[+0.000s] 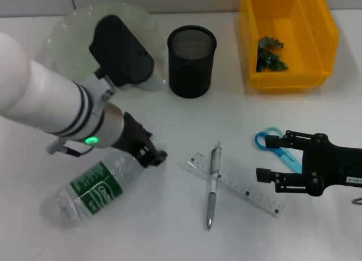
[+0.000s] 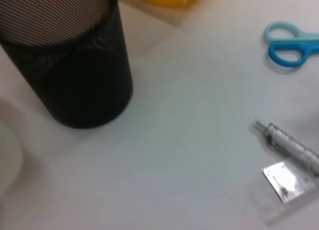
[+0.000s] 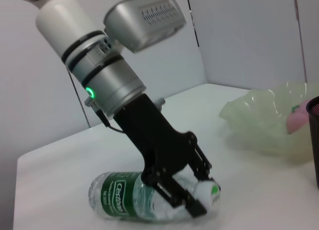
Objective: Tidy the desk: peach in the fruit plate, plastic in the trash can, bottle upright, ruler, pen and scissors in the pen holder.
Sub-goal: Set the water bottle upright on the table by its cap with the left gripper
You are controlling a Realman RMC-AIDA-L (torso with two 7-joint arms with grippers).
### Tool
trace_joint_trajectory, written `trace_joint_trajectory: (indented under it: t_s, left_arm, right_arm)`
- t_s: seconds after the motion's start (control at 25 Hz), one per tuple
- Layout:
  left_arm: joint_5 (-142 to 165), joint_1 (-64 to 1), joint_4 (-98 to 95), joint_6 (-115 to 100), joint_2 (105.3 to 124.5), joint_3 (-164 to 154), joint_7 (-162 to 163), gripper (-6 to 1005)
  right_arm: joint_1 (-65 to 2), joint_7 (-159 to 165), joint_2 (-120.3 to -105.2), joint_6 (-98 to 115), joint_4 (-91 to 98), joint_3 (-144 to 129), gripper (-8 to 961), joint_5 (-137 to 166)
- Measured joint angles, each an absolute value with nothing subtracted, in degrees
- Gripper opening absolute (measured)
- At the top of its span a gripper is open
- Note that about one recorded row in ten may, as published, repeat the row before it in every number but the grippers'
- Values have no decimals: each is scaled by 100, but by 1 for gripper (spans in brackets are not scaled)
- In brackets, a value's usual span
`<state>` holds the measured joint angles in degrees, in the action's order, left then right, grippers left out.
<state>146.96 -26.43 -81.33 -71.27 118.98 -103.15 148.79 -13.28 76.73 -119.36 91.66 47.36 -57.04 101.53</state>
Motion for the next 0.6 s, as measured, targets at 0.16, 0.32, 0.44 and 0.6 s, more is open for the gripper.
trace_joint_trajectory:
  t_s: [0.16,0.32,0.44,0.6]
  left_arm:
    - [14485,-2184,-8745,-7083,11873,-9727,14373,445]
    - [13329,-1642,-9000,-7059,11865,-8752,13131,452]
    - [12482,-1285,-8968,-7034,11857,-8180,12186,457]
    - [11361,-932,-8613,-7050,11856,-7555,10932,463]
  right_arm:
    - [-1323,7704,-11935,9164,4691,-5684,794,10143]
    - [-1346,7714,-11935,9166,4625,-5678,794,10127]
    - [-1367,7741,-11935,9167,4620,-5680,793,10125]
    - [-1413,7803,-11935,9173,4617,-5691,793,10124]
